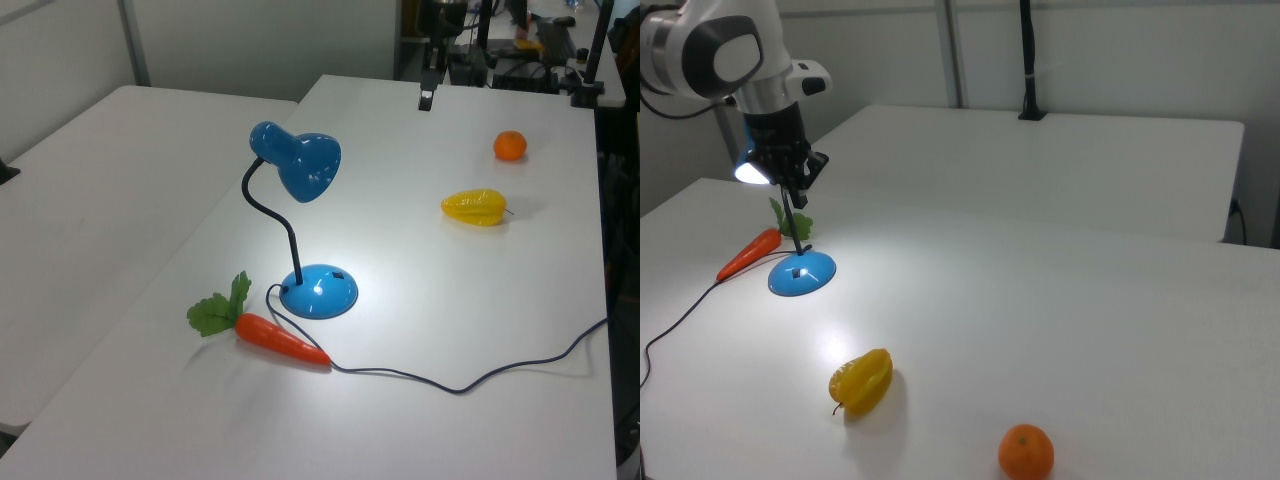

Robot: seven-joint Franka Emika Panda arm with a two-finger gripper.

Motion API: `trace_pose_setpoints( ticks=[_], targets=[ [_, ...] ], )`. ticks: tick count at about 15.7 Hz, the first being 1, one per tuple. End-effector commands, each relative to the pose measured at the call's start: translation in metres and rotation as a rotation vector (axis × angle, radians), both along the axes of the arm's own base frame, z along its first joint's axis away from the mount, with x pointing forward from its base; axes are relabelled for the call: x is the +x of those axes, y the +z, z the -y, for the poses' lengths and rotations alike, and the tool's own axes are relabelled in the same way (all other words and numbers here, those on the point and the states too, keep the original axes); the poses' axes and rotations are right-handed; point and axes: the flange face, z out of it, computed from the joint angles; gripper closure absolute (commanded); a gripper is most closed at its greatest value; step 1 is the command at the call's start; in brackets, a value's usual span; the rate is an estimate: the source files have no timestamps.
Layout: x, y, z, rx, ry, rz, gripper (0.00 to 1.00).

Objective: Turn off lamp
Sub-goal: 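Move the gripper down toward the switch on the blue lamp base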

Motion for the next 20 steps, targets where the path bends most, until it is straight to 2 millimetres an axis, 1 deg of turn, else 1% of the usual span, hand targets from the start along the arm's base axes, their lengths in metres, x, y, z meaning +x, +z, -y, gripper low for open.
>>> trace_pose_setpoints(
  ticks=[1, 2, 4, 6, 9, 10, 12, 13, 14, 15, 17, 19, 20],
  targets=[
    [0.003, -0.009, -0.006, 0.014, 0.096, 0.024, 1.00],
    [0.004, -0.011, -0.009, 0.012, 0.118, 0.028, 1.00],
    [0.010, -0.022, -0.016, 0.007, 0.169, 0.032, 1.00],
    [0.015, -0.032, -0.028, 0.001, 0.238, 0.042, 1.00],
    [0.019, -0.049, -0.032, -0.007, 0.306, 0.045, 1.00],
    [0.020, -0.056, -0.039, -0.006, 0.316, 0.051, 1.00],
    [0.022, -0.070, -0.043, -0.005, 0.319, 0.057, 1.00],
    [0.022, -0.076, -0.052, 0.001, 0.329, 0.059, 1.00],
    [0.024, -0.079, -0.057, 0.003, 0.334, 0.068, 1.00],
    [0.026, -0.087, -0.061, 0.003, 0.339, 0.066, 1.00],
    [0.027, -0.095, -0.076, 0.003, 0.355, 0.065, 1.00],
    [0.030, -0.103, -0.085, 0.005, 0.358, 0.080, 1.00],
    [0.031, -0.112, -0.088, 0.004, 0.359, 0.083, 1.00]
  ],
)
